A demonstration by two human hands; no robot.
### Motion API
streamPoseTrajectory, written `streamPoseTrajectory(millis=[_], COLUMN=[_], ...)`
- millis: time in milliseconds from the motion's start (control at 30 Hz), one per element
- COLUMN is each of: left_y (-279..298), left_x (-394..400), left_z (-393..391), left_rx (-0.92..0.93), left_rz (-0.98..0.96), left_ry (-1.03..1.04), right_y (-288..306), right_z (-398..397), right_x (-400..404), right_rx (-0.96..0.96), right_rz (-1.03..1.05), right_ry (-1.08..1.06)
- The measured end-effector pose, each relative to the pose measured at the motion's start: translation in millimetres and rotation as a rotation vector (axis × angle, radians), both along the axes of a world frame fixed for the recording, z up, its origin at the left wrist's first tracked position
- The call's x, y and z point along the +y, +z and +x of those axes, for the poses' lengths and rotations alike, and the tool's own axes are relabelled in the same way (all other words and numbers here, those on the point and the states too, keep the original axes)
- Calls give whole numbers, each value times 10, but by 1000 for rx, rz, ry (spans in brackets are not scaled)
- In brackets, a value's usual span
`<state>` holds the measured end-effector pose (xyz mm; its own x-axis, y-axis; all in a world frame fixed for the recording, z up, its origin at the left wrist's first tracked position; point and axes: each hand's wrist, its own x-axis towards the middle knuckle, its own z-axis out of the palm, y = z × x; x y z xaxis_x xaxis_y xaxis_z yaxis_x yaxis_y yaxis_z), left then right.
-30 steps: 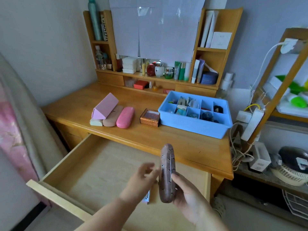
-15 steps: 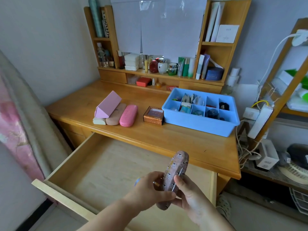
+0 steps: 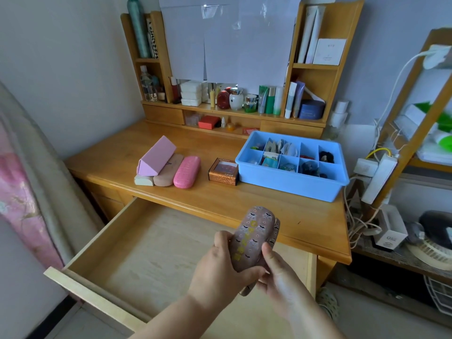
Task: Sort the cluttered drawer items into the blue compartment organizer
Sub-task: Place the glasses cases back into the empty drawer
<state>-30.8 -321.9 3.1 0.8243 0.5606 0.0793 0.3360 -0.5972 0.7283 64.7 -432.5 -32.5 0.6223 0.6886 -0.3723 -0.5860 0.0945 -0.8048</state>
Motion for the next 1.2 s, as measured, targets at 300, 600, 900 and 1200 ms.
streamPoseTrajectory(millis=[300, 600, 900, 1200], left_y=[306, 68, -278, -941], left_x=[344, 702, 811, 1082], left_z=[72, 230, 363, 352], left_rx=[-201, 103, 192, 254], left_rz=[285, 218, 51, -276], left_ry=[-306, -279, -357, 303], right_y=[131, -23, -202, -56], right_z=[143, 275, 194, 552], right_x=[-182, -264, -103, -26], right_rx=[152, 372, -447, -808], right_rz=[4, 145, -409, -373], right_ry=[412, 244, -195, -383])
